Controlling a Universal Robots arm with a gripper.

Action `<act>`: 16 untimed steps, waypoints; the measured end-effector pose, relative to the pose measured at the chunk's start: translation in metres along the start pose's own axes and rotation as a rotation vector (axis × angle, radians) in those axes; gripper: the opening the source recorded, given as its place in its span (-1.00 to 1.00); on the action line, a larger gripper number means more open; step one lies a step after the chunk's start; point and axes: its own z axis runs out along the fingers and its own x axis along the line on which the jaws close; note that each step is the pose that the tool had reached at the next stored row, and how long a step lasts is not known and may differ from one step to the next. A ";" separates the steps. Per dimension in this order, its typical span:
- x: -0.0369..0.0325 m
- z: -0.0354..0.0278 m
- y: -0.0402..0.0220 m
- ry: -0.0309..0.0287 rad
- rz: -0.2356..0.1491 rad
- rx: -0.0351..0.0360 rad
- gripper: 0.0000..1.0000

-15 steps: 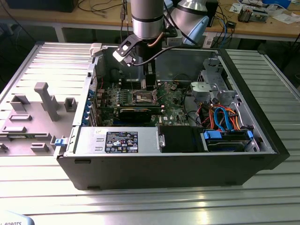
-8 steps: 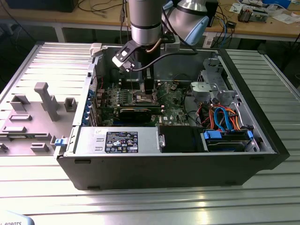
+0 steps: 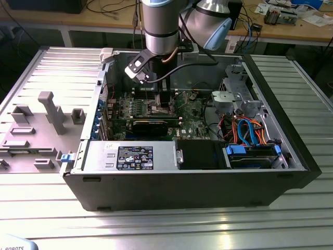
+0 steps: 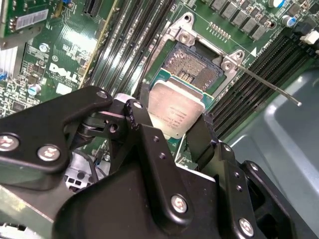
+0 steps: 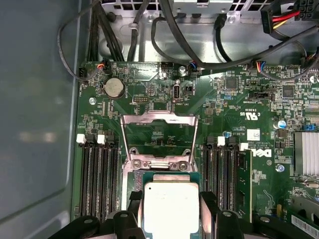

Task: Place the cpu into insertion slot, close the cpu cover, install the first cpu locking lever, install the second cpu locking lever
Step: 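Place the cpu into insertion slot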

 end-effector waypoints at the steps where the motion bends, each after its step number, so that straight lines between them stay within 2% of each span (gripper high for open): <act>1: -0.0001 0.0016 -0.0002 -0.0001 0.000 0.0000 0.08; 5: -0.0001 0.0098 -0.0038 0.0001 0.000 -0.0001 0.08; 9: 0.0031 0.0149 -0.0058 -0.0002 0.003 -0.0001 0.08; 16: 0.0039 0.0180 -0.0063 -0.0002 0.004 -0.0001 0.08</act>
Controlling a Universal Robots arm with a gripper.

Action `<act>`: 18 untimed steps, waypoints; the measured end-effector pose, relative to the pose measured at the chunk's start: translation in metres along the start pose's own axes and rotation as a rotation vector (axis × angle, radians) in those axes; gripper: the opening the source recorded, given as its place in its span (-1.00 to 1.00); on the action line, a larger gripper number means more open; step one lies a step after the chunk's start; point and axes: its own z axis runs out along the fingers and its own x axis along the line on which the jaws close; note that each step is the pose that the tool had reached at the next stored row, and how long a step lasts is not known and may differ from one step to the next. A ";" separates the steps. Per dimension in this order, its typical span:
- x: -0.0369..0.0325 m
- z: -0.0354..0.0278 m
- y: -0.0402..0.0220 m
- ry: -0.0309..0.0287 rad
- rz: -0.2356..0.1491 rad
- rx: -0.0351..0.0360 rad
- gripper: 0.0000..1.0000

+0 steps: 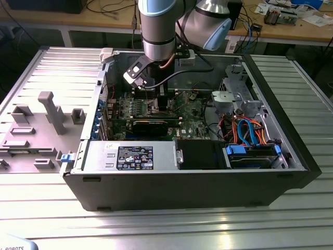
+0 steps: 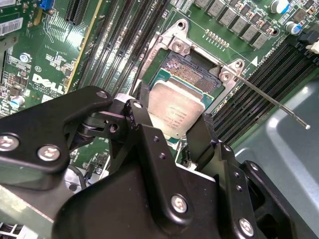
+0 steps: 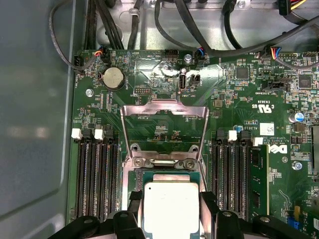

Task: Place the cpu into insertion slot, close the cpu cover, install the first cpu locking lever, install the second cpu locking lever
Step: 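Place the cpu into insertion slot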

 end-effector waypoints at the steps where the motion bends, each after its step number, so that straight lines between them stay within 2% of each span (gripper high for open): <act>1: 0.0000 0.0000 0.0000 0.0001 0.000 -0.0001 0.08; 18: 0.0024 0.0021 -0.0005 -0.0002 0.000 0.0000 0.08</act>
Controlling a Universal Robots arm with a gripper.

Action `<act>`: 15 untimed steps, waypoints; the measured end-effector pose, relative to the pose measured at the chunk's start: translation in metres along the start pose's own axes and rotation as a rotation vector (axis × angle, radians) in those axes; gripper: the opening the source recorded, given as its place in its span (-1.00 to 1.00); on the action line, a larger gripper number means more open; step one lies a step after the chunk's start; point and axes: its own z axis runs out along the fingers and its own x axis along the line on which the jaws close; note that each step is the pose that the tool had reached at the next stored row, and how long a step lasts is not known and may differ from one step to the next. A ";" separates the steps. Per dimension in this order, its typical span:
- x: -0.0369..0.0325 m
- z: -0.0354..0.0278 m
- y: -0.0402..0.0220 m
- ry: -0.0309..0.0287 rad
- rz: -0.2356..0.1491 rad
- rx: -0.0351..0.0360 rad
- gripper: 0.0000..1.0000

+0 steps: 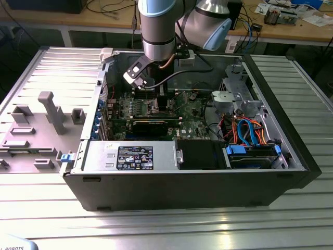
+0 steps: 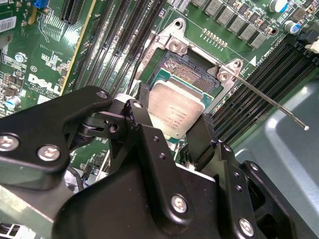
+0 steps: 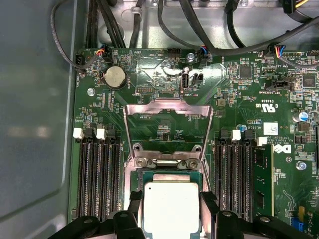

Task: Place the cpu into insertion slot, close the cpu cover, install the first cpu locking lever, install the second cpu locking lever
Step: 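Place the cpu into insertion slot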

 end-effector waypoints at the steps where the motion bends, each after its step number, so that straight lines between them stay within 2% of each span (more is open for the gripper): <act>1: 0.0000 0.0000 0.0000 0.0000 0.000 0.0000 0.08; 6: 0.0000 0.0000 0.0000 0.0000 -0.002 0.0000 0.08; 9: 0.0001 0.0005 -0.0001 0.0029 -0.033 0.0009 0.08; 15: 0.0000 0.0004 0.0000 0.0029 -0.034 0.0010 0.08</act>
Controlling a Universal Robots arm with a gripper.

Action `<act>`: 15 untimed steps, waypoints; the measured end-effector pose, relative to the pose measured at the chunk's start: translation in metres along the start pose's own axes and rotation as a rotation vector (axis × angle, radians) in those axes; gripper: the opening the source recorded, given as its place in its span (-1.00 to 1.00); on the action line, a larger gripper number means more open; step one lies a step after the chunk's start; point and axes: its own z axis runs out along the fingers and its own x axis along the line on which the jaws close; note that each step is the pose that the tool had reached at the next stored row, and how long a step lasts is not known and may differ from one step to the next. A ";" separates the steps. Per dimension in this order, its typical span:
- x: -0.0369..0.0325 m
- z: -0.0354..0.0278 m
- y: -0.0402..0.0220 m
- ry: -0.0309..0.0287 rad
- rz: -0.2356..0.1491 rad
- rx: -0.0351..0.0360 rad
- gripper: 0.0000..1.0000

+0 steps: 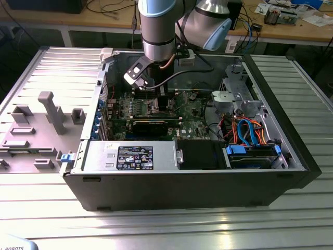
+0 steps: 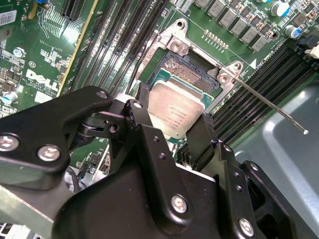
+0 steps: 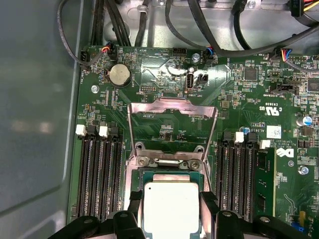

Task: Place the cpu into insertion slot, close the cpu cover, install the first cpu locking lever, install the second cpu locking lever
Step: 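Place the cpu into insertion slot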

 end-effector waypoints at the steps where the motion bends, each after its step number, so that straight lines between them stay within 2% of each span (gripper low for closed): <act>1: 0.0000 0.0000 0.0000 0.0000 0.000 0.0000 0.08; 5: 0.0002 0.0036 -0.0004 0.0001 0.000 0.0000 0.08; 8: 0.0003 0.0049 -0.0013 -0.0023 0.026 -0.0007 0.08; 15: 0.0004 0.0054 -0.0016 -0.0023 0.027 -0.0009 0.08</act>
